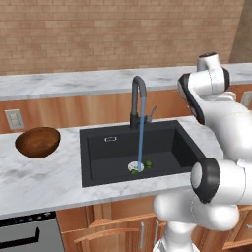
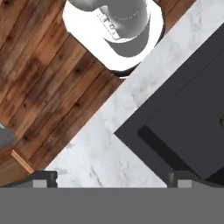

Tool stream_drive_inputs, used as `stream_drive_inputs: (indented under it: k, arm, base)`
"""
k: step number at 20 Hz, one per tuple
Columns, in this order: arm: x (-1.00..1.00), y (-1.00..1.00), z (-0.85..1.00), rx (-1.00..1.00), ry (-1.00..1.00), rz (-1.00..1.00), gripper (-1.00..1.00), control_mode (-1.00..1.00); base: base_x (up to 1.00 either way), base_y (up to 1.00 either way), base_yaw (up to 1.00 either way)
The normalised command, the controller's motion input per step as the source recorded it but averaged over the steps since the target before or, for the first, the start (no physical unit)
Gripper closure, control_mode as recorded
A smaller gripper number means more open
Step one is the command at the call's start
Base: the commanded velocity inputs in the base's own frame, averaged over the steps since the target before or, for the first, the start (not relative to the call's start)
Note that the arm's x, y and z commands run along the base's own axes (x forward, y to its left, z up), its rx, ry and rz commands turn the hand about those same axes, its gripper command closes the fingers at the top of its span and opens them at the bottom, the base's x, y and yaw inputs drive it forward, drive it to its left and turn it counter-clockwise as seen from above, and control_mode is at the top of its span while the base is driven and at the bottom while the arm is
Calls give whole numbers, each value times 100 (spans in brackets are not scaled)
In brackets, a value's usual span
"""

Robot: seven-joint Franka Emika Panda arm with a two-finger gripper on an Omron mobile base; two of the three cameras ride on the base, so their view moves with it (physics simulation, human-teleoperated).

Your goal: Pick the avocados from the sink and place them in one bowl. Place the banana in the other bowl. Then turn off the sink faucet.

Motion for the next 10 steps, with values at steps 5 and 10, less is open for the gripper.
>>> stream_drive_inputs:
  k: [5, 10]
  arm:
    - [21, 42, -19, 10, -2, 80, -100, -100]
    - [32, 37, -16, 12, 2, 81, -100, -100]
  base:
    - [0, 0, 0]
    - [0, 0, 0]
